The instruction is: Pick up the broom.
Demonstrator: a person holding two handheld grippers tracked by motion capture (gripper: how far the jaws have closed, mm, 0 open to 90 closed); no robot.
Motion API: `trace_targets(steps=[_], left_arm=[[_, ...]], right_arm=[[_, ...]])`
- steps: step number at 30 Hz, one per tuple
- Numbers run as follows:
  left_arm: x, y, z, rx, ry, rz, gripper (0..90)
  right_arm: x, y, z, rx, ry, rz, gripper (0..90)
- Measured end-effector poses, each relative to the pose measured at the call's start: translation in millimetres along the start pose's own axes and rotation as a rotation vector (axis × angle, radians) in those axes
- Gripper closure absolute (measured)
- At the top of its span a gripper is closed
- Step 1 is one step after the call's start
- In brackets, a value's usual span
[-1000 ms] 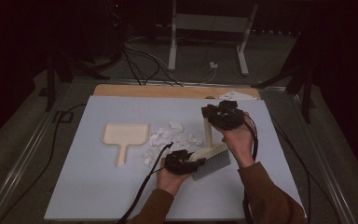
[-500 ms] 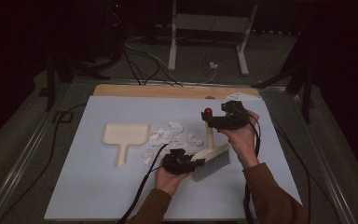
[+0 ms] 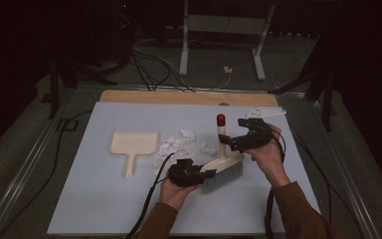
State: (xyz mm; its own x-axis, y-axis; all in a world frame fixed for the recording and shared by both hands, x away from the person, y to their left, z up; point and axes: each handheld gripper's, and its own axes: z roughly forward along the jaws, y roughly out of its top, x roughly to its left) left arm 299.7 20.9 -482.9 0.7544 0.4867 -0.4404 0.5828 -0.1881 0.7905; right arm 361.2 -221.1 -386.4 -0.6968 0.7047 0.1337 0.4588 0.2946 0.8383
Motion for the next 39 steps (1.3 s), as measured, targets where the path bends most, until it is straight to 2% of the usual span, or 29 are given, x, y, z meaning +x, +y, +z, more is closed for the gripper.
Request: trace_targets(steps=[1,2,4,13,20,22,28,34,35,36,39], left_arm=[[0.0,0.6,-2.2,0.000,-0.001,0.000,69.8],[0.4,0.9,-4.3,-0.003,-0.004,0.002,69.8],[1.3,1.3,-8.2,-0.007,-0.005,0.004,69.8],[4.9,4.3,-26.1,-0.004,-0.010,0.043,69.8],[11.1,8.1,-44.7,0.000,-0.007,0.085,69.8],[13.6,9.2,-50.9,-0.007,-0.010,0.095,69.8],[21.9,12.0,-68.2,-0.014,-0.014,0.130,69.8],[32.0,12.6,-90.5,0.001,-0.039,0.178,69.8],[32.0,12.6,-90.5,0.001,-0.039,0.178,69.7],[34.4,12.5,-95.0,0.005,-0.049,0.188,69.8],[36.0,12.5,-98.2,0.013,-0.062,0.202,69.7]], right_arm=[[0.0,0.0,0.0,0.000,0.000,0.000,0.0],[-0.1,-1.4,0.2,0.013,0.041,-0.007,0.0],[0.4,-2.4,0.2,0.016,0.059,-0.011,0.0],[5.1,-6.4,5.6,0.060,0.104,-0.046,0.5],[12.0,-8.8,13.3,0.094,0.156,-0.092,0.0],[15.9,-9.7,16.8,0.109,0.162,-0.118,0.7],[24.4,-11.6,26.9,0.147,0.198,-0.154,2.1],[40.7,-11.0,44.2,0.199,0.274,-0.208,2.4],[40.7,-11.0,44.2,0.199,0.274,-0.208,2.4],[45.0,-11.3,48.9,0.218,0.296,-0.219,4.1],[50.1,-11.6,54.5,0.237,0.323,-0.238,4.7]])
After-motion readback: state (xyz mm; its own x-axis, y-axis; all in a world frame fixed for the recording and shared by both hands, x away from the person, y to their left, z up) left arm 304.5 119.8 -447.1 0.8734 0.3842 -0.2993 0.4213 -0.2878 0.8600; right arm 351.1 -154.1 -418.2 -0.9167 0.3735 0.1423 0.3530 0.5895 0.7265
